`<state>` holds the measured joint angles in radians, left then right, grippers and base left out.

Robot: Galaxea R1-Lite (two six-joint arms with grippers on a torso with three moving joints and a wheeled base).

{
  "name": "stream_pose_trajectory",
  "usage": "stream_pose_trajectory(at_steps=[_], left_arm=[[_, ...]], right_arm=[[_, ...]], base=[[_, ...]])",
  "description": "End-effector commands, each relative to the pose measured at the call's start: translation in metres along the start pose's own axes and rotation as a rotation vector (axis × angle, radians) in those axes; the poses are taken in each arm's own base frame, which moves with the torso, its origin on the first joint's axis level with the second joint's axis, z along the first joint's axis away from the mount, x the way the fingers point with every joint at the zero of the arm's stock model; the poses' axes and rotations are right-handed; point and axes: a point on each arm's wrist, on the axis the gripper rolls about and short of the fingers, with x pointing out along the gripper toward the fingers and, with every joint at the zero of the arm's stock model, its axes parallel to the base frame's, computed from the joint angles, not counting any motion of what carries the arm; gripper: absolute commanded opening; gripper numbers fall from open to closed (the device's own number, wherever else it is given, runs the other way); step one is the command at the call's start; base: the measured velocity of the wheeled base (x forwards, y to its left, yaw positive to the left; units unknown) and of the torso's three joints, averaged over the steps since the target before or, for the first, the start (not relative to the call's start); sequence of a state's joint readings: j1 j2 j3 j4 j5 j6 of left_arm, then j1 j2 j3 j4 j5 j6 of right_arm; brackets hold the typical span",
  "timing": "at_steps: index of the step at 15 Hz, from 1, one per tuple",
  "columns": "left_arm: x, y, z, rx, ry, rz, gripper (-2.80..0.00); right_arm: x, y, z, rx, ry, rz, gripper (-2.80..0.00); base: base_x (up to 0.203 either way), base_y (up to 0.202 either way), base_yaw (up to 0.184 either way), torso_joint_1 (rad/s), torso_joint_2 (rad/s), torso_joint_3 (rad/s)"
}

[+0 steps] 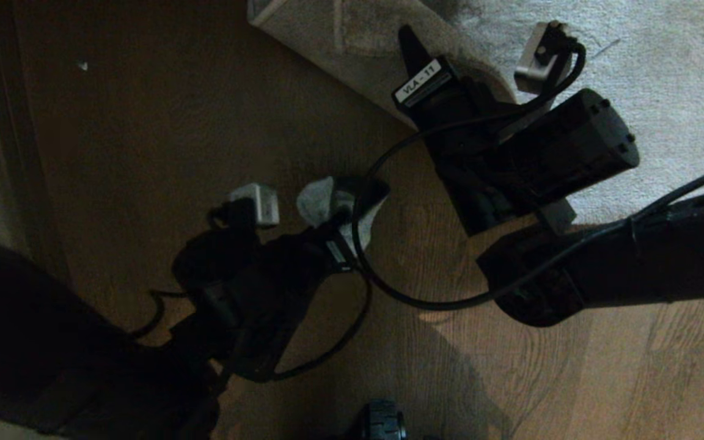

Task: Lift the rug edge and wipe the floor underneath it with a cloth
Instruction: Wipe the floor under the carpet with a rag

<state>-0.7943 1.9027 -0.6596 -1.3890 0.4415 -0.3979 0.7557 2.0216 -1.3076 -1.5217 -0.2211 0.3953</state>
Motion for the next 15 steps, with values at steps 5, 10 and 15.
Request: stream_pose_trajectory(at_steps=[5,10,15], left_arm=[[0.031,0.023,0.020,-0.005,-0.116,0.074,-2.80],[0.033,0.052,0.062,-0.009,-0.239,0.155,-2.80],[0.013,0.071,0.109,-0.014,-0.367,0.216,-2.80]], right_arm=[[-0.001,0.002,0.004,0.009,-0.042,0.016,-2.80],[-0.001,0.002,0.004,0.010,-0.040,0.017,-2.80],[-0.001,0.002,0.005,0.010,-0.040,0.017,-2.80]], base=[[0.000,0.000,0.000,0.000,0.00,0.000],[0.000,0.000,0.000,0.000,0.00,0.000],[0.000,0.000,0.000,0.000,0.00,0.000]])
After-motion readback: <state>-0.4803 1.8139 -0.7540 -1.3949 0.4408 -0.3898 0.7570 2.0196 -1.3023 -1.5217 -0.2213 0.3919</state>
